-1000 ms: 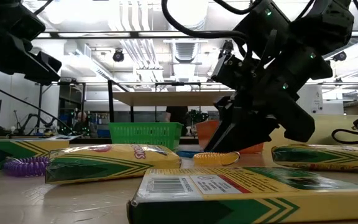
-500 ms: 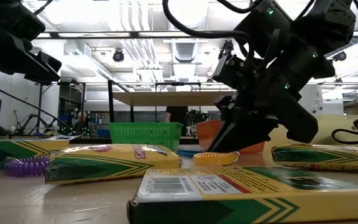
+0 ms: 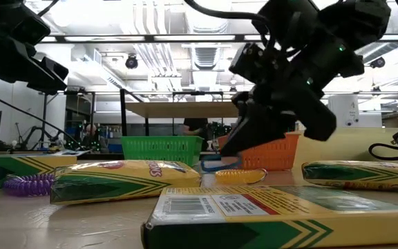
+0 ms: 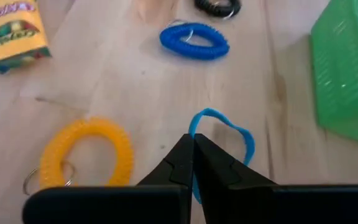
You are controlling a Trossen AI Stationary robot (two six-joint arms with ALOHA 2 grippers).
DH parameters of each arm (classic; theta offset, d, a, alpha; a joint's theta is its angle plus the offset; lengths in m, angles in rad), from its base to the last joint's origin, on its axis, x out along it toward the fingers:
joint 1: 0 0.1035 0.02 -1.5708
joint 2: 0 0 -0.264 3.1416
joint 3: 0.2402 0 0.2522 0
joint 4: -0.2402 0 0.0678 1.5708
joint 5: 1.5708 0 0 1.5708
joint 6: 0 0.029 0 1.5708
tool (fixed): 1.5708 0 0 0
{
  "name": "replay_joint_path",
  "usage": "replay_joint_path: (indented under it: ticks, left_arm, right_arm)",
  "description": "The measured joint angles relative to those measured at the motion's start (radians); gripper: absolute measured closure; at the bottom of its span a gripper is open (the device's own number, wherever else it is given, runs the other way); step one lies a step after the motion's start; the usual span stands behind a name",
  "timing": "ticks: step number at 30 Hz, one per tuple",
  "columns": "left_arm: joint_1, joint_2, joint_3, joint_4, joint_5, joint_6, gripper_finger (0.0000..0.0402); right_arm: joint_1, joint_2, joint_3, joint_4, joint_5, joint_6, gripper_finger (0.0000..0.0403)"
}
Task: Pick & Place Office Desk Supplies
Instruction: Put the blue rubber band into the yellow bin
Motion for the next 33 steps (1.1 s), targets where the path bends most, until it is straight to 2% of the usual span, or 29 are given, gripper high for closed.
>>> replay_joint_path:
  ticks: [8,15,21,28,33]
  left_arm:
    - [0.0,0.0,0.0,0.001,0.0,0.0,0.0259]
    - [0.0,0.0,0.0,0.001,0.0,0.0,0.0259]
    - [0.0,0.0,0.0,0.0,0.0,0.0,0.0259]
    - [0.0,0.0,0.0,-0.001,0.0,0.0,0.0259]
    - [0.0,0.0,0.0,0.001,0.0,0.0,0.0259]
  right_arm:
    - [0.0,-0.038,0.04,0.002,-0.003,0.0,0.0394]
    - [0.005,-0.144,0.052,0.001,0.011,0.02,0.0394]
    - [0.043,-0.281,0.055,-0.136,0.125,0.121,0.0394]
    - [0.14,-0.442,0.055,-0.376,0.379,0.279,0.0394]
    - [0.194,-0.567,0.055,-0.607,0.499,0.516,0.0394]
